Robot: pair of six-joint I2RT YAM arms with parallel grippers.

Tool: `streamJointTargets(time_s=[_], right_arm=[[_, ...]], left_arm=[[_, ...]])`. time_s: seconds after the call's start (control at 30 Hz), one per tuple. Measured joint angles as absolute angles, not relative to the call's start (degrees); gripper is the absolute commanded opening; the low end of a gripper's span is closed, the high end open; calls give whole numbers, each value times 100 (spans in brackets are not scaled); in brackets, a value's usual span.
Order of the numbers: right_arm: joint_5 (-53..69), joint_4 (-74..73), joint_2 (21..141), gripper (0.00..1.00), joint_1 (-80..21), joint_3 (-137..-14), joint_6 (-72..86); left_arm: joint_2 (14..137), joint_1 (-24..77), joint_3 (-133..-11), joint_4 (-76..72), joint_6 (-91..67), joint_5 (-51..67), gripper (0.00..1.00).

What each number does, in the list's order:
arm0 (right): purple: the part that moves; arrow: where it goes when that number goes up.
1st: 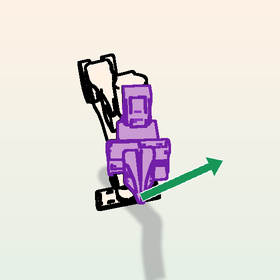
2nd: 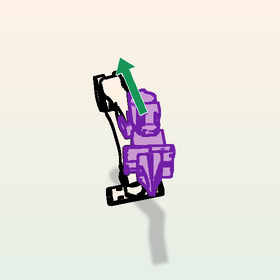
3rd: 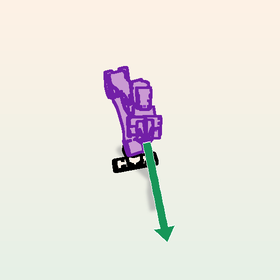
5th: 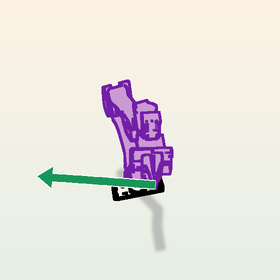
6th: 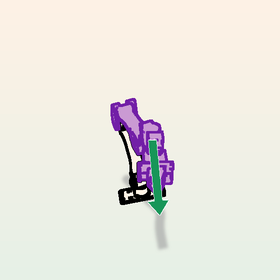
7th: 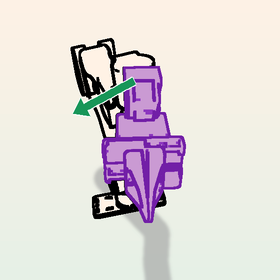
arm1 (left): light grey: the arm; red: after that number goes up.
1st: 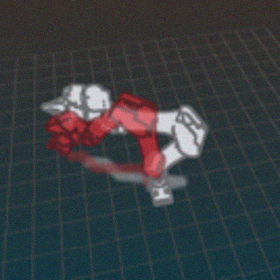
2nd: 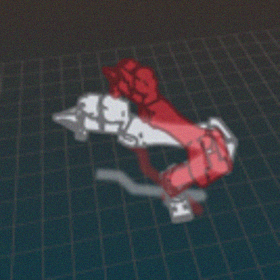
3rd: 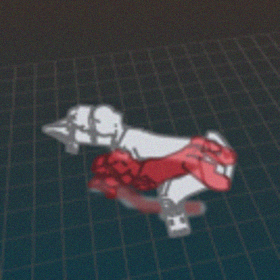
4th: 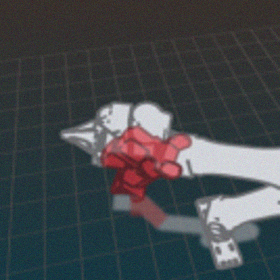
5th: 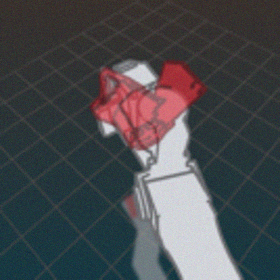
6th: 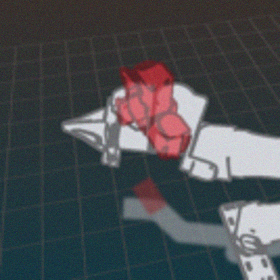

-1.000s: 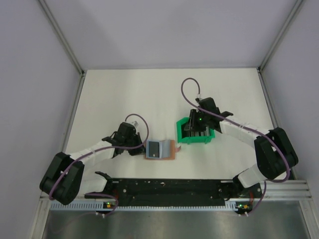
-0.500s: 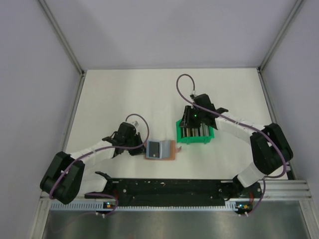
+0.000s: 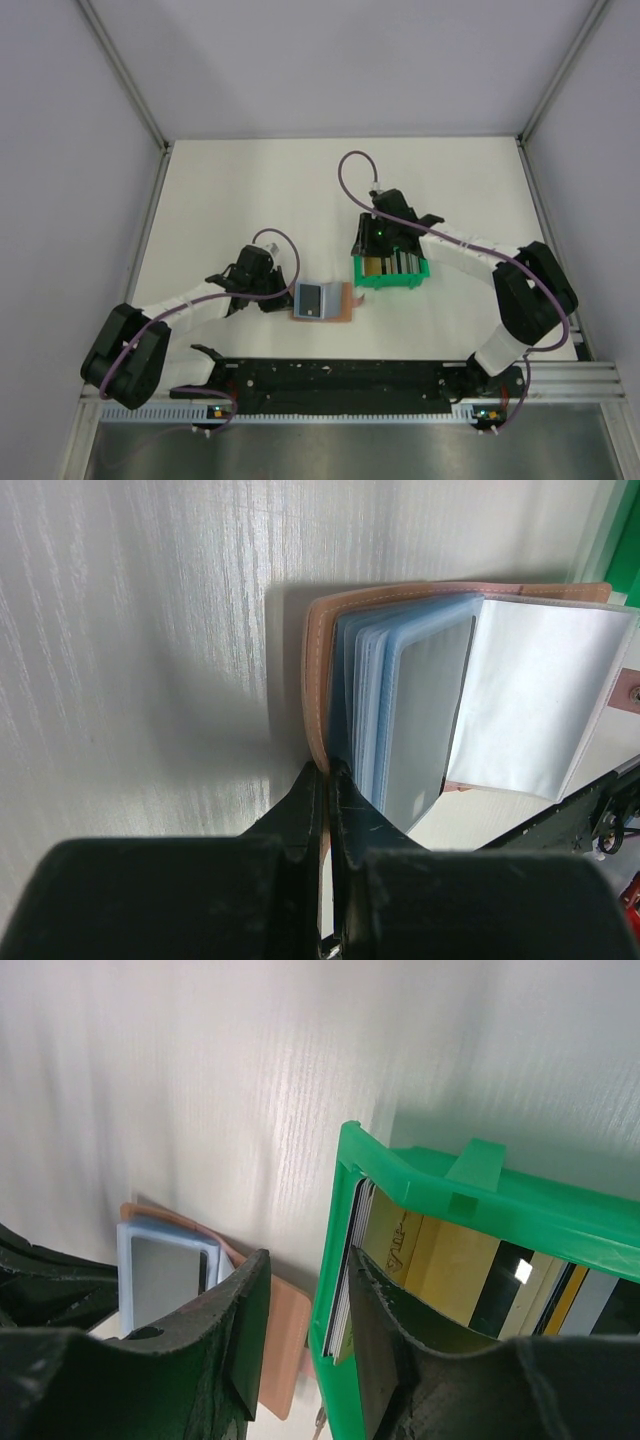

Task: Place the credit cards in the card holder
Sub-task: Pick up the credit card from the storage box.

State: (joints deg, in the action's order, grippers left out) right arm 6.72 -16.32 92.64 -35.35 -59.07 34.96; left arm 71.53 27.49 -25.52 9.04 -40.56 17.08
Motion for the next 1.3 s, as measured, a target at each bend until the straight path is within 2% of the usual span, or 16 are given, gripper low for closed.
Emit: streamJointTargets(time_s=[0.27, 0.5, 0.73, 1.0, 1.3], right_arm=[[443, -1809, 9196, 49, -3546, -5933, 3448], [154, -1935, 8993, 52, -3544, -5933, 3465], [443, -1916, 9441, 51, -3544, -5933, 3570], [746, -1756, 9588, 43, -3544, -5933, 3623], [858, -1688, 9585, 39, -3540, -5931, 3625]], left_arm=[[7153, 2749, -2552, 904, -4053, 1710, 0], [7153, 2749, -2552, 902, -4053, 1710, 0], [7153, 2749, -2552, 902, -4053, 1710, 0], [7153, 2749, -2552, 904, -4051, 1712, 0], [7177, 2749, -2552, 871, -4051, 1734, 0]])
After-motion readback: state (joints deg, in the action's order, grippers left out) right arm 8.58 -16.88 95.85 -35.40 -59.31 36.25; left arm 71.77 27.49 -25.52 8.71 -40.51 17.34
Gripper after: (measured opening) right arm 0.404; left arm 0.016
